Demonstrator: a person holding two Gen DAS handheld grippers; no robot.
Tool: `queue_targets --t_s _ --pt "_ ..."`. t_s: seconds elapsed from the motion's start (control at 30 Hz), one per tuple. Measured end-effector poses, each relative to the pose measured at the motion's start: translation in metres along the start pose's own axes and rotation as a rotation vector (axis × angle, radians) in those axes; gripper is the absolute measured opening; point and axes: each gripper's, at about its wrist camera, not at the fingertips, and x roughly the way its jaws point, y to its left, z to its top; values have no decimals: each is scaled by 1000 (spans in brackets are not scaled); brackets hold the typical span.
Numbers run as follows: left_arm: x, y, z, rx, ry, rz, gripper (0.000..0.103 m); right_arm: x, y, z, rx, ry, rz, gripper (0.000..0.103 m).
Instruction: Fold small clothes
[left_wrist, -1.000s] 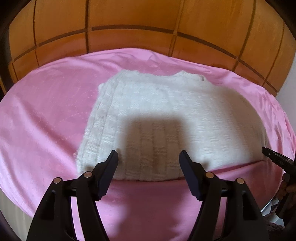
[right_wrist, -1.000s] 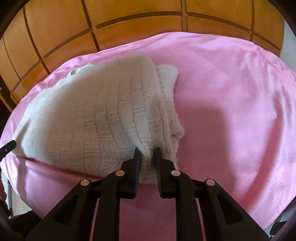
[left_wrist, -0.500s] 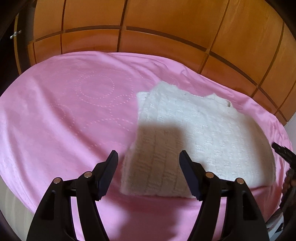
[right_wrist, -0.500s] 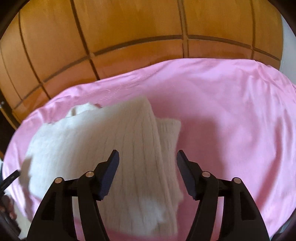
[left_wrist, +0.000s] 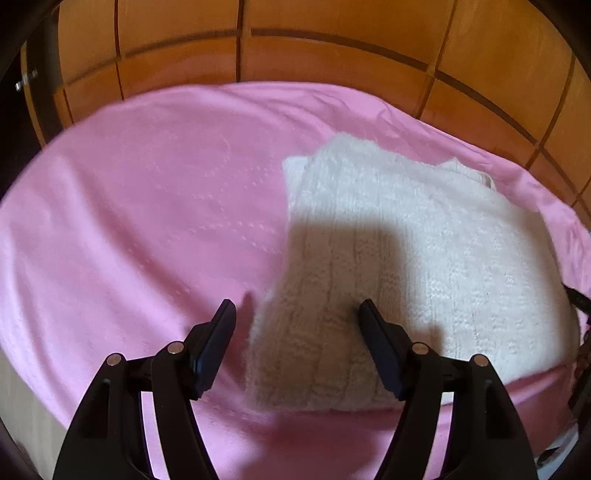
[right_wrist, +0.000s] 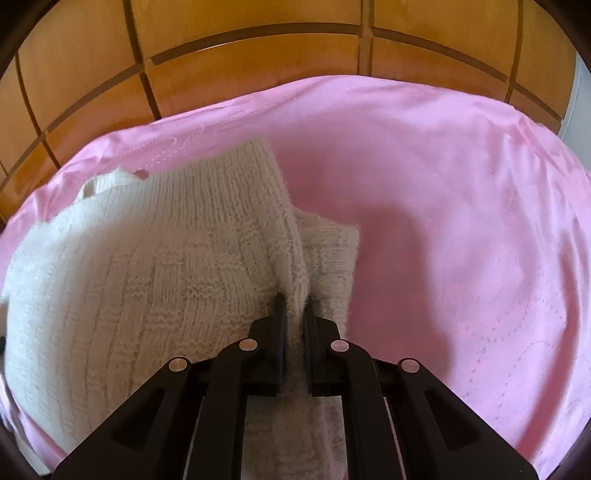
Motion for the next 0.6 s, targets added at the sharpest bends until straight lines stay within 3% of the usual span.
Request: queue_targets --t_s 0.07,0.13,0.23,0.33,0.6 --pt "-10 -6 3 19 -22 18 69 -4 -7 1 29 -13 42 9" --pt "-19 -9 6 22 -46 16 73 -14 -14 1 64 -25 88 23" --pt "-35 -16 14 36 -89 8 74 -34 -23 -2 120 -74 117 78" --pt "-44 -24 18 56 -114 -6 74 -44 -31 -6 138 -82 149 78" --pt "-51 -44 17 114 -130 -22 75 -28 -50 -23 229 4 274 78"
